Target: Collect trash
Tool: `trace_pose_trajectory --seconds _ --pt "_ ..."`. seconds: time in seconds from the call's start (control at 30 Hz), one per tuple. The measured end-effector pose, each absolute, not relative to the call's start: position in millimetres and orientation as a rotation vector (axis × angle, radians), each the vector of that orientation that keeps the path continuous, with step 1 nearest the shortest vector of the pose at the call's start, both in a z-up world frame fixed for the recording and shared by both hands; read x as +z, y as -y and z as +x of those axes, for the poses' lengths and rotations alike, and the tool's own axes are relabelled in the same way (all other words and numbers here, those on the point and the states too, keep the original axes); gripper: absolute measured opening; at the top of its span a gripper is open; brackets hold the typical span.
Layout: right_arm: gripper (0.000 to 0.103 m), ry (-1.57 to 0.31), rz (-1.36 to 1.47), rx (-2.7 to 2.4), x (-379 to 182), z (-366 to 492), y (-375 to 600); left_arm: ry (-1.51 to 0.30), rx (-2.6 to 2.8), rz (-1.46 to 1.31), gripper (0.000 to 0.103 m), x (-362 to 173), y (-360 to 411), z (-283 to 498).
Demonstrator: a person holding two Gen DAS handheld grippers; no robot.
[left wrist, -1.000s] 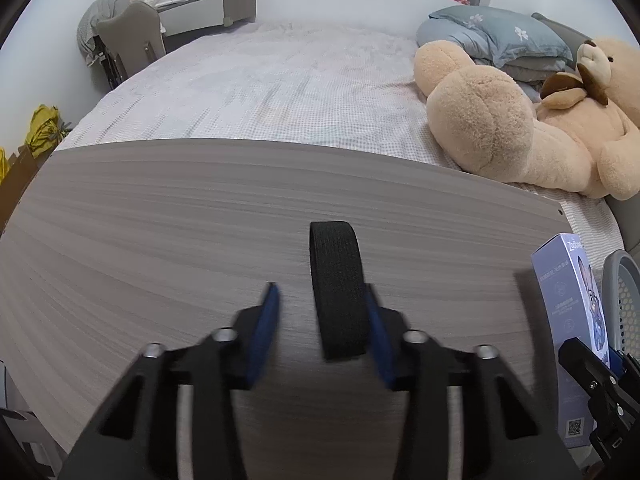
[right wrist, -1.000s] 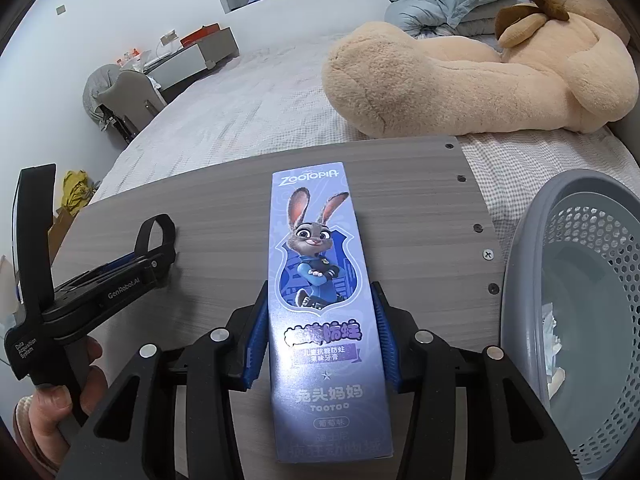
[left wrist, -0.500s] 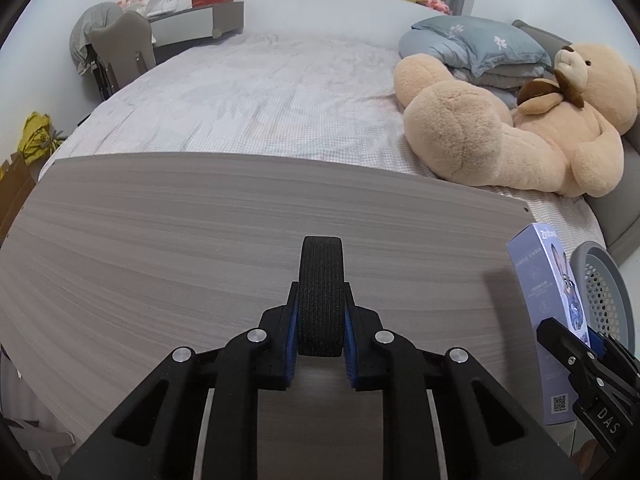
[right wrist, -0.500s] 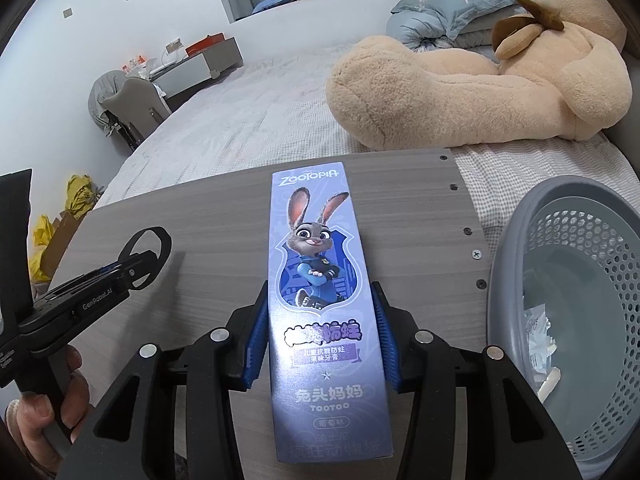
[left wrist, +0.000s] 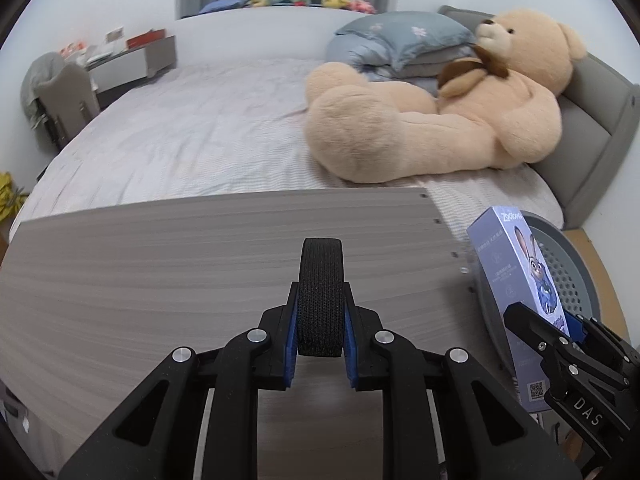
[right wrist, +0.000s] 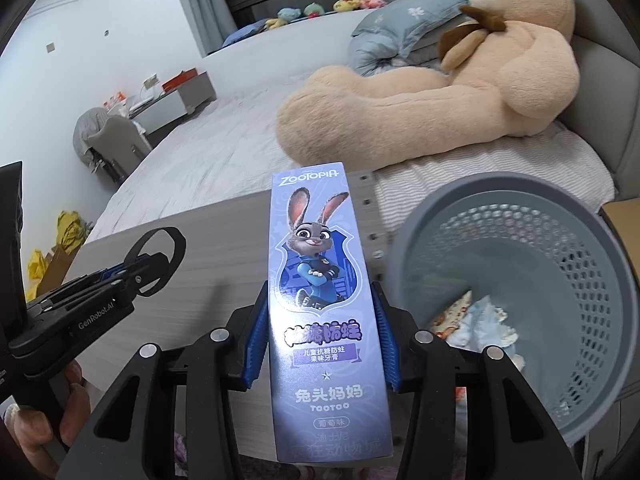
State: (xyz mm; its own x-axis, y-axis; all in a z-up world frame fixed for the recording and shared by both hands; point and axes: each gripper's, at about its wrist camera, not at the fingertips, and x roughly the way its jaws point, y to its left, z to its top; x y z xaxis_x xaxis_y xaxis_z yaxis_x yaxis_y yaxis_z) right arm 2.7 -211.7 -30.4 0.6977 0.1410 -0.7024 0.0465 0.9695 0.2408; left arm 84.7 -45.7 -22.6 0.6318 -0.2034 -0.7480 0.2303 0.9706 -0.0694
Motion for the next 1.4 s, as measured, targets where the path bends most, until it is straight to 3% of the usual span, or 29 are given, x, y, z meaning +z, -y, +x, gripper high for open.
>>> trace_pose_trajectory --seconds 0.63,1.03,1.13,1.27,1.4 --pt "0.045 -0.802 0.358 -0.212 -41.9 -40.6 350.2 -0.86 -0.541 0.202 0.019 -29.5 210.6 77.4" --pt "0.046 -0.809 0.406 -0.226 -53.2 -42.5 380.4 -0.878 -0.556 0.264 0.024 -35.8 247.6 74.7" --pt "0.06 -0.801 0.406 -0.233 -53.5 -45.0 384.9 -0.894 -0.554 0.263 0.034 -37.5 250.3 76.2" --pt "0.063 -0.795 0.399 -0.237 -53.2 -47.8 385.2 -0.867 -0.533 0.265 0.072 -34.2 248.4 71.8" --pt "0.063 -0.803 0.407 -0.237 -55.4 -48.2 387.6 -0.858 -0.525 0.272 0.073 -32.5 248.2 71.0"
